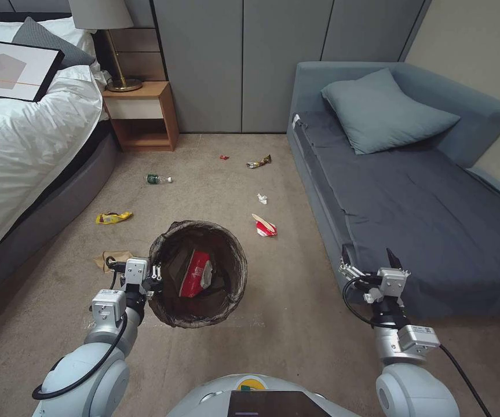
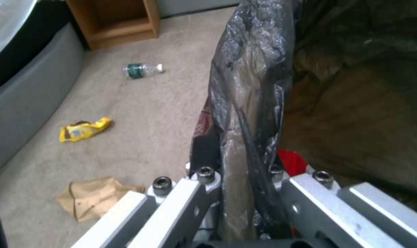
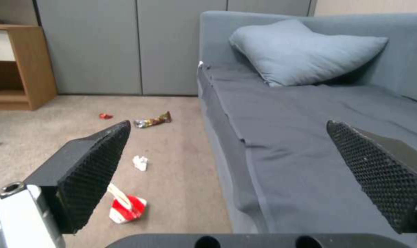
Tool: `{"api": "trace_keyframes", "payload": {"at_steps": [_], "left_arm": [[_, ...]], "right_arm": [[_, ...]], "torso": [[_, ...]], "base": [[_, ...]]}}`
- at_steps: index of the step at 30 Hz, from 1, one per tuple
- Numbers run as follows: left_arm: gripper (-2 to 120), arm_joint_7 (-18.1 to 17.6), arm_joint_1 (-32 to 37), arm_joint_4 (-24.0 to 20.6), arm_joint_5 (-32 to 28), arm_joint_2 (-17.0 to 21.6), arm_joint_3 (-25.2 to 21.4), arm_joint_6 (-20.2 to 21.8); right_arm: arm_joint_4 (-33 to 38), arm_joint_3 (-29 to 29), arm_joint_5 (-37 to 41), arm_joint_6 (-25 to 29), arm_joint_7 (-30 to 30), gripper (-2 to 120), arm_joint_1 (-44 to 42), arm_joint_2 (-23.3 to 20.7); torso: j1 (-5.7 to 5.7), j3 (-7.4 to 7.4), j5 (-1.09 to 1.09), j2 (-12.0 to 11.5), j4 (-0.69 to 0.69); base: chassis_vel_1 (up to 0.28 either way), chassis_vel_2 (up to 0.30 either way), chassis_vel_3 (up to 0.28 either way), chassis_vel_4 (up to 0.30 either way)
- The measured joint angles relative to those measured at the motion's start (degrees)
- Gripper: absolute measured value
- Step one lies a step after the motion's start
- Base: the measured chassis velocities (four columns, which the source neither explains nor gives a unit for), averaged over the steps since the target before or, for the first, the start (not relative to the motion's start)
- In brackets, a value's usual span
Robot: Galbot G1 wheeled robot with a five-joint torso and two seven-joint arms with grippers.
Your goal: Pick up the trash bin, then pick up the garbage from the floor and place it into the trash bin.
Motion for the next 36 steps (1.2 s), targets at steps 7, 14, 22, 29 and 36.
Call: {"api": "trace_keyframes", "payload": {"at_steps": [7,14,22,29,36], "left_arm": [[3,0.03,0.17,-0.19,-0.03,0.08,-0.08,0.0],[3,0.03,0.19,-0.19,-0.04,0.07,-0.06,-0.01],[3,0.03,0.27,-0.27,-0.06,0.03,-0.06,-0.04],[3,0.01,0.23,-0.28,-0.06,-0.02,-0.06,-0.06],[3,-0.02,0.23,-0.28,-0.07,-0.01,-0.13,-0.09]], "right_arm": [[-0.02,-0.36,-0.15,-0.01,0.0,100,0.24,0.03],[-0.04,-0.46,-0.25,-0.04,0.01,100,0.21,0.05],[-0.04,-0.7,-0.34,-0.14,0.03,100,0.28,-0.01],[-0.04,-0.74,-0.39,-0.17,0.05,100,0.3,-0.03],[-0.04,-0.66,-0.4,-0.09,0.06,100,0.24,0.05]], "torso": [[0.0,0.0,0.01,0.0,0.01],[0.01,0.0,0.01,0.0,-0.01],[0.0,0.0,0.0,0.0,-0.01],[0.0,0.0,0.0,0.0,0.0],[0.01,0.0,0.0,0.0,0.0]], "base": [[-0.112,0.099,0.115,-0.107],[-0.123,0.112,0.111,-0.106],[-0.104,0.108,0.104,-0.105],[-0.107,0.116,0.109,-0.106],[-0.103,0.106,0.109,-0.116]]}}
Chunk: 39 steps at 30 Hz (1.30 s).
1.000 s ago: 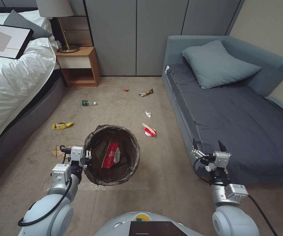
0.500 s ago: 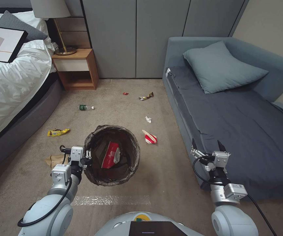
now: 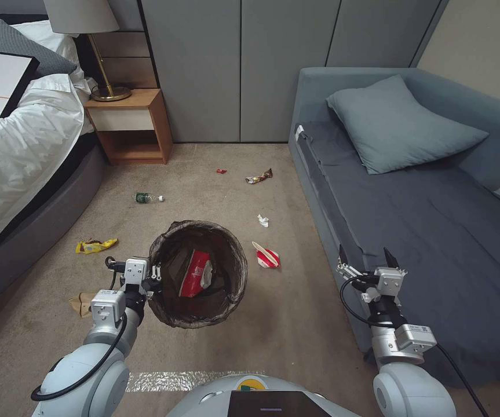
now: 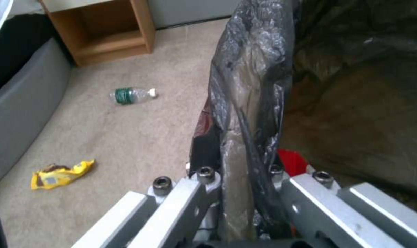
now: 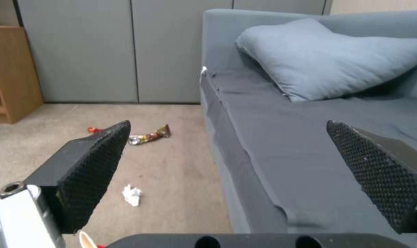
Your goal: Pick up the trash bin, then pick up the garbage from the floor and place it into the trash bin.
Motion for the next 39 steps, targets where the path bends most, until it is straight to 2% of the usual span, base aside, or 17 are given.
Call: {"api": "trace_keyframes", "payload": {"at_steps": [39], "left_arm": [[3,-0.05,0.15,-0.2,-0.05,-0.2,-0.08,-0.05]], "right_arm": [[-0.01,-0.08,-0.12,0.5,0.03,100,0.02,0.16]], "torso": [[0.0,0.0,0.0,0.0,0.0]], "base": [[-0.108,0.105,0.102,-0.102]]}}
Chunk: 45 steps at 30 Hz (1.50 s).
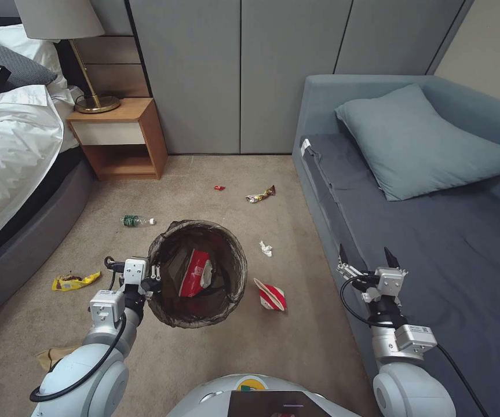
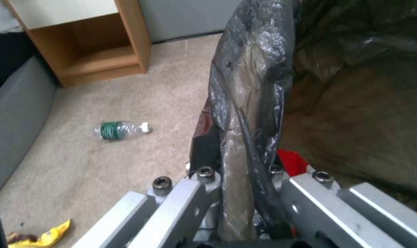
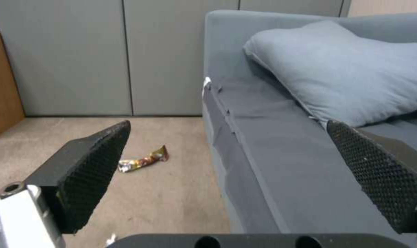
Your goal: Pick up the trash bin, then pick up the garbage from the floor and place it into the trash bin.
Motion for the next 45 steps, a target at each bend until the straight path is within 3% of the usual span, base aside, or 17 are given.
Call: {"api": "trace_keyframes", "payload": {"at_steps": [18,28,30,34,45], "left_arm": [[3,0.0,0.26,-0.68,-0.2,0.02,-0.17,0.01],[3,-0.11,1.17,-1.12,-0.33,-0.04,-0.2,0.13],[3,-0.16,1.29,-1.12,-0.65,0.3,-0.27,0.29],[3,-0.2,1.05,-1.13,-1.26,1.18,-0.25,0.64],[3,-0.41,0.57,-1.12,-2.52,1.69,-0.41,1.15]], "right_arm": [[0.0,-1.15,0.08,-0.93,-0.05,100,0.73,-1.16],[-1.43,-6.53,6.44,-10.58,-0.03,100,8.16,-10.55],[-2.78,-9.65,9.68,-14.42,0.83,100,11.8,-15.87],[-3.9,-12.22,14.21,-19.05,1.71,100,13.98,-21.11],[-7.89,-18.84,23.01,-27.02,0.62,100,21.5,-28.72]], "torso": [[0.0,0.0,0.0,0.0,-0.01],[0.0,0.0,0.0,0.0,0.01],[0.0,0.0,0.01,0.0,-0.01],[0.0,0.0,0.01,0.0,0.0],[0.0,0.0,0.01,0.0,0.01]], "base": [[-0.044,0.043,0.049,-0.052],[0.0,0.0,0.0,0.0],[0.0,0.0,0.0,0.0],[0.0,0.0,0.0,0.0],[0.0,0.0,0.0,0.0]]}}
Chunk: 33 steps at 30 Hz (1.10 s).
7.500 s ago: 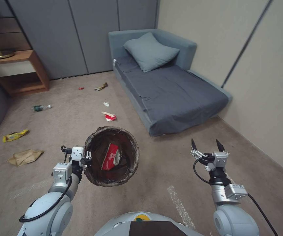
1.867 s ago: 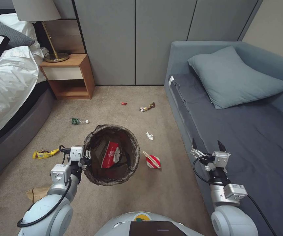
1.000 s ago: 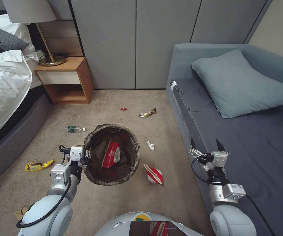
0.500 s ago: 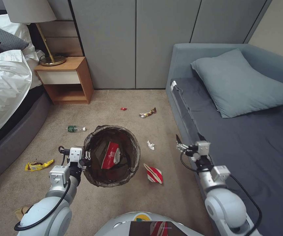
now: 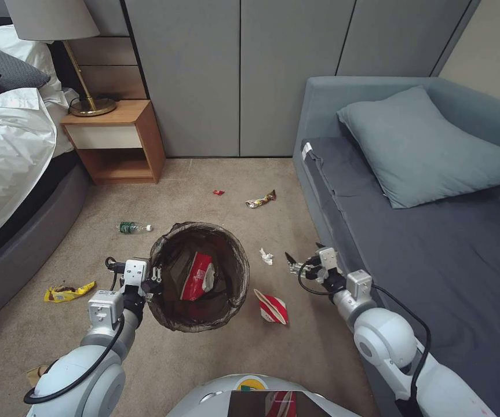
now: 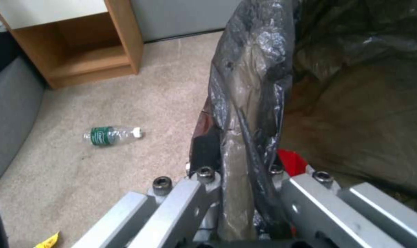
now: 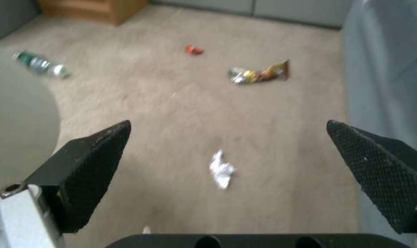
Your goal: Pick up the trash bin, then pick up the garbage from the floor and place it into the trash bin.
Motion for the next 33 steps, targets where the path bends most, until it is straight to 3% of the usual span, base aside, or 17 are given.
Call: {"api": "trace_keyframes", "payload": {"at_steps": [6,9,25,33], "left_arm": [[3,-0.03,0.02,0.0,-0.01,-0.2,0.0,0.0],[3,-0.05,0.18,0.0,-0.04,-0.36,-0.13,0.07],[3,-0.07,0.3,0.03,-0.5,-0.91,-0.08,0.56],[3,-0.07,0.25,0.04,-0.73,-0.9,-0.09,0.71]], "right_arm": [[-2.91,-2.2,2.81,-2.55,-2.67,100,3.18,-2.98],[-6.85,-6.17,3.45,-3.38,-3.58,100,6.74,-4.13],[-14.64,-18.85,6.49,-8.65,0.69,100,18.15,-3.71],[-16.77,-21.63,9.78,-10.44,2.18,100,20.53,-2.99]], "torso": [[0.0,0.0,0.0,0.0,-0.02],[0.0,0.0,0.0,0.0,-0.01],[0.0,0.0,-0.01,0.0,-0.01],[0.0,0.0,-0.01,0.0,-0.01]], "base": [[0.0,0.0,0.0,0.0],[0.0,0.0,0.0,0.0],[0.0,0.0,0.0,0.0],[0.0,0.0,0.0,0.0]]}}
